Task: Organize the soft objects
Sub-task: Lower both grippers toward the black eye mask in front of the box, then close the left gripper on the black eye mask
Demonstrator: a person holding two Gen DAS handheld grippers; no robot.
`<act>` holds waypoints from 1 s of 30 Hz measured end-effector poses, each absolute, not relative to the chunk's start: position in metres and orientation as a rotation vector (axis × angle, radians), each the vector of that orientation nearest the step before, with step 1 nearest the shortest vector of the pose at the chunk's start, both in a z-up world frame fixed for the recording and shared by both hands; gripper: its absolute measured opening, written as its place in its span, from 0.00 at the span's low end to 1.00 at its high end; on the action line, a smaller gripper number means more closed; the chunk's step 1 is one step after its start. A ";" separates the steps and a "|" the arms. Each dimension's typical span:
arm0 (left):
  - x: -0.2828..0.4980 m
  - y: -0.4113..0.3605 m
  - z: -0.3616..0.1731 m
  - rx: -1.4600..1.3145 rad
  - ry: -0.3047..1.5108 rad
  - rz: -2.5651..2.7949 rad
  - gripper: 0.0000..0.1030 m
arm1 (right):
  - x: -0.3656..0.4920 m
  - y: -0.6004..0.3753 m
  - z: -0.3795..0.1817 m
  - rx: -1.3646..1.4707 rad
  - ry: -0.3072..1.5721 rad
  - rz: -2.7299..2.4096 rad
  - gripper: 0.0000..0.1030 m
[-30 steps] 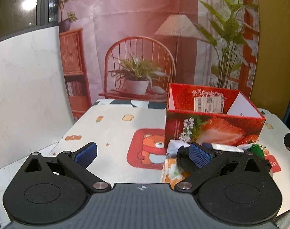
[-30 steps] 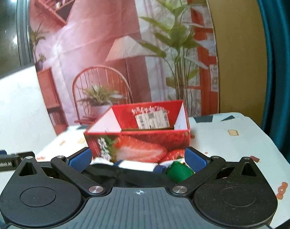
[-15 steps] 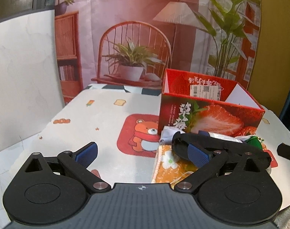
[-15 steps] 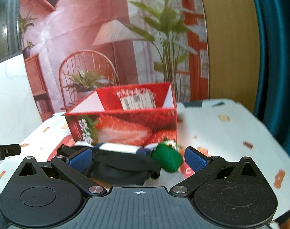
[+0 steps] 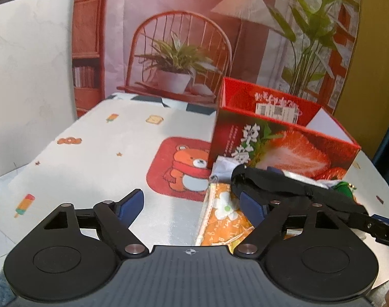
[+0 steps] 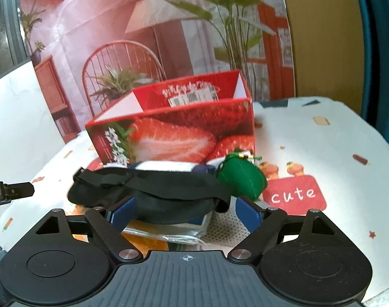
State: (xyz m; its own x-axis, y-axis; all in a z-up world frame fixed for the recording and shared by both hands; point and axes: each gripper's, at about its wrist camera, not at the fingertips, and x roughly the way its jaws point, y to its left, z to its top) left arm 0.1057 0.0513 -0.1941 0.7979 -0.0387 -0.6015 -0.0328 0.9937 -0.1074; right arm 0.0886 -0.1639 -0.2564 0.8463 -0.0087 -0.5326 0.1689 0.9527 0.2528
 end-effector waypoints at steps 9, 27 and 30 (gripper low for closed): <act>0.125 0.045 -0.209 -0.102 0.701 -0.017 0.77 | 0.111 -0.173 -0.269 0.287 0.555 -0.080 0.75; 0.163 0.022 -0.211 -0.102 0.680 -0.201 0.61 | 0.120 -0.176 -0.285 0.320 0.575 -0.035 0.73; 0.170 0.020 -0.221 -0.115 0.712 -0.214 0.61 | 0.120 -0.177 -0.287 0.318 0.579 -0.041 0.73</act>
